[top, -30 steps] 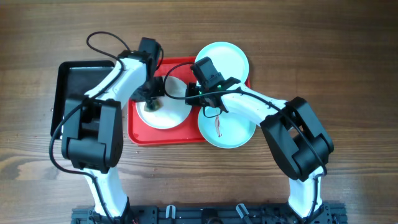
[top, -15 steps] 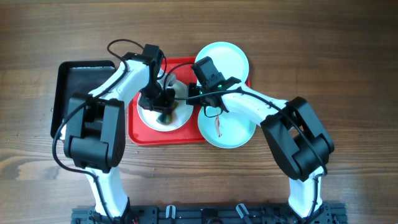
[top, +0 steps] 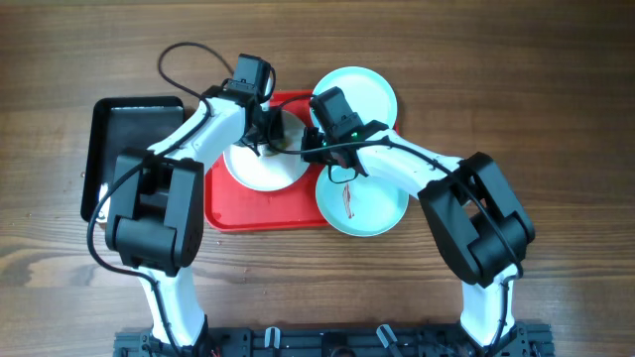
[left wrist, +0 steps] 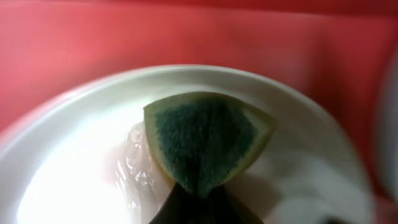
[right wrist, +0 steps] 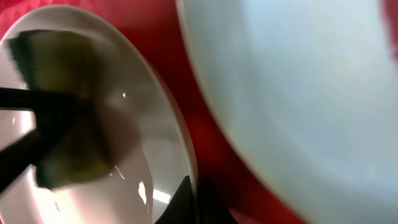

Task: Clean dirty plates on tray and stack at the side
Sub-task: 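Scrub the white plate with the sponge in the left gripper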

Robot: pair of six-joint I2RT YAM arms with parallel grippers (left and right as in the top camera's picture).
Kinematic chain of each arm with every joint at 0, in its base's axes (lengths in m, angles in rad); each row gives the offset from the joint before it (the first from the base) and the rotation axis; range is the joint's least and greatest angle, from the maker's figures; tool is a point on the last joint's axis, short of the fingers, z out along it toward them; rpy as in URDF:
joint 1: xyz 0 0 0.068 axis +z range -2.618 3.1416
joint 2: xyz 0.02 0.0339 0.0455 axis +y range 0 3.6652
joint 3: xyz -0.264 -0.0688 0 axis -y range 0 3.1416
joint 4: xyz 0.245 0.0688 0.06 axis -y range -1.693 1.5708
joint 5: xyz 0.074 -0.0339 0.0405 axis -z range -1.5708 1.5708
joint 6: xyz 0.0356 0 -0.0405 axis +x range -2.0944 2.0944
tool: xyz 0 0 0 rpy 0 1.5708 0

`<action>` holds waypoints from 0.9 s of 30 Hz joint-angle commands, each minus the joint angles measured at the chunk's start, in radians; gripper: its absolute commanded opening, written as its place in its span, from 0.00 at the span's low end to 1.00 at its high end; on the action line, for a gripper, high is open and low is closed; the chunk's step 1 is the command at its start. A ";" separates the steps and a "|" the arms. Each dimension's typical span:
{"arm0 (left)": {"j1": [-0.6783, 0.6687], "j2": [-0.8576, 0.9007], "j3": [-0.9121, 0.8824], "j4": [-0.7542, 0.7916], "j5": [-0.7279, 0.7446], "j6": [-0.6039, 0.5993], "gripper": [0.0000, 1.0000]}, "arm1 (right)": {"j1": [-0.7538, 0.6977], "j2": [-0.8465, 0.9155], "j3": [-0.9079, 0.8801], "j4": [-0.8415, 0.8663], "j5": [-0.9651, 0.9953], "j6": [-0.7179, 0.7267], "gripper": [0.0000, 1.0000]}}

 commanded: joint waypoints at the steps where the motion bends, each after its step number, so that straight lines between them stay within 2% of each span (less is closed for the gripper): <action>1: 0.074 0.032 -0.032 -0.195 -0.372 -0.278 0.04 | 0.006 0.024 -0.014 -0.006 -0.016 0.003 0.04; 4: 0.073 0.032 -0.032 -0.353 -0.361 -0.346 0.04 | 0.006 0.024 -0.014 -0.003 -0.016 0.003 0.04; 8: 0.050 0.032 -0.032 -0.484 -0.275 -0.333 0.04 | 0.006 0.024 -0.014 -0.002 -0.016 0.003 0.04; 9: 0.044 0.032 -0.032 -0.486 -0.218 -0.286 0.04 | 0.006 0.024 -0.014 0.000 -0.016 0.003 0.04; 13: -0.007 0.032 -0.032 -0.410 0.089 0.022 0.04 | 0.006 0.024 -0.014 0.007 -0.016 0.004 0.04; 18: -0.087 0.032 -0.087 -0.276 0.079 0.031 0.04 | 0.006 0.024 -0.014 0.006 -0.016 0.003 0.04; 23: -0.103 0.032 -0.137 -0.245 0.122 0.088 0.04 | 0.006 0.024 -0.014 0.008 -0.016 0.004 0.04; 27: -0.103 0.032 -0.135 -0.192 0.429 0.295 0.04 | 0.006 0.024 -0.014 0.007 -0.015 0.004 0.04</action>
